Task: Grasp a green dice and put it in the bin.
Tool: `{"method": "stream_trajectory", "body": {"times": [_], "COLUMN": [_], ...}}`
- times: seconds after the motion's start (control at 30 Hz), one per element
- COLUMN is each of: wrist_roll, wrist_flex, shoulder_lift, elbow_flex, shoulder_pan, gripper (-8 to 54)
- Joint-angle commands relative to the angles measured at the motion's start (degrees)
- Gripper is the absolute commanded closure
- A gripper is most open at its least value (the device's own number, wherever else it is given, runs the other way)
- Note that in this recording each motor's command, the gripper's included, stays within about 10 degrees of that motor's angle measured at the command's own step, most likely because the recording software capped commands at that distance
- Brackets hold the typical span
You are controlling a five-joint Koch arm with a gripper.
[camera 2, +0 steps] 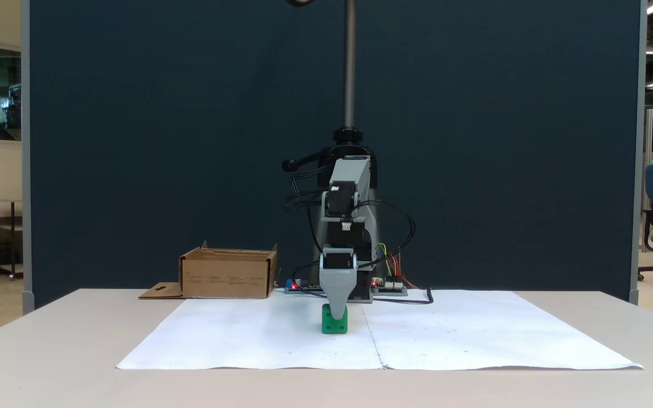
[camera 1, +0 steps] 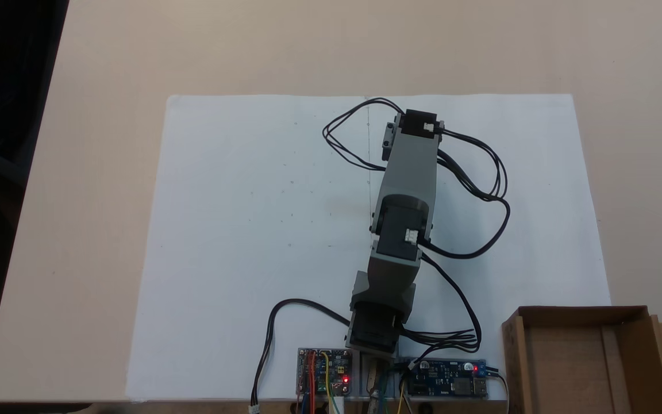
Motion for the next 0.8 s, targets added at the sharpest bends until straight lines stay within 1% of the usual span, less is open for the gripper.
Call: {"method": "stream_trajectory", "body": {"times": [0.0,0.23,0.67,0.77], "wrist_roll": [-3.34,-3.34,-3.43,-3.52], "wrist_flex": [-2.55,-6.68,-7.12,-7.38], "shoulder_lift": [0.62,-0.88,-1.93,-2.64], "elbow_flex": [-2.29,-2.37,-2.37,-2.37], "shoulder_pan": [0.0,0.0,0.18,0.18], "gripper": [2.3,2.5,2.5,3.3]}}
